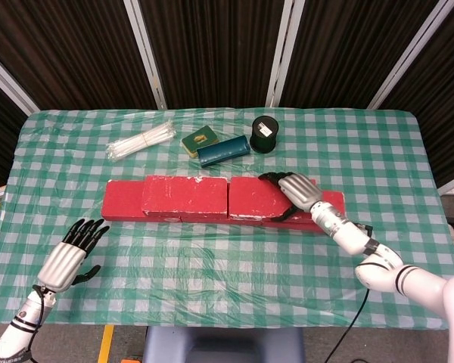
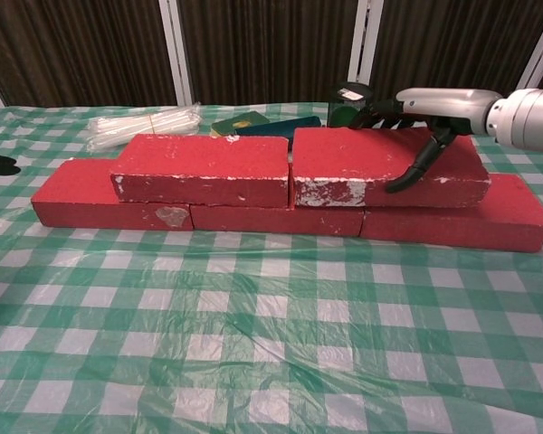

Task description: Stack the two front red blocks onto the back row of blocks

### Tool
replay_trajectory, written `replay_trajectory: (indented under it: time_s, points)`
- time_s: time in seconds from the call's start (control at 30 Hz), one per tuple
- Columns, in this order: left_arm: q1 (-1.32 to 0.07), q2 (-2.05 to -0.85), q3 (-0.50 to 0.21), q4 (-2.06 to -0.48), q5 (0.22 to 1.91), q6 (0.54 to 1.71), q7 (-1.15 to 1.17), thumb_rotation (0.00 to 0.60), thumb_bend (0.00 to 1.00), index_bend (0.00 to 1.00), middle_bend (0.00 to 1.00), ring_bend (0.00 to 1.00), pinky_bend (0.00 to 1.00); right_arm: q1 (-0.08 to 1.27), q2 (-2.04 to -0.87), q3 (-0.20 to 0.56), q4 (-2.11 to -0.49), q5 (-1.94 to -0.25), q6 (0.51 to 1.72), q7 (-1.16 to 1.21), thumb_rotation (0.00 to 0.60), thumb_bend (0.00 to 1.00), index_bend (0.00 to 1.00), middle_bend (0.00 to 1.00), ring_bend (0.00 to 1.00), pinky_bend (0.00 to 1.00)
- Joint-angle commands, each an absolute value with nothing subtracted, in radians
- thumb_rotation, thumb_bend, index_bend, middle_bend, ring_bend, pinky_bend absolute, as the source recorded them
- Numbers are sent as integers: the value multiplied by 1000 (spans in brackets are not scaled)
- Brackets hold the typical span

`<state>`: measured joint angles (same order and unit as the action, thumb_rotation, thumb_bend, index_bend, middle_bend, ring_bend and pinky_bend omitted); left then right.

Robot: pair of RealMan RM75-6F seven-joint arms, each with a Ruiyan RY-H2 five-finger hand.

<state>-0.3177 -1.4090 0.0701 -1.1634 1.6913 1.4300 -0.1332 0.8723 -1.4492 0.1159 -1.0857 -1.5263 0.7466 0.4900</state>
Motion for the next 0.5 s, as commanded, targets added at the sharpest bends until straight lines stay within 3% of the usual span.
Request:
replay_trajectory:
  time_s: [0.03, 0.5]
  points:
    - [-319, -1411, 71, -1162, 1693, 1427, -133, 600, 280, 0, 0, 0, 37, 880, -1466, 107, -1065, -1527, 745, 500, 600, 113, 381, 482, 458, 657]
    - [-318, -1415, 67, -1150, 1696, 1433, -140, 600, 295, 0, 0, 0, 11, 881, -1482, 109, -1063, -1479, 747, 427, 600, 113, 353, 482, 430, 657]
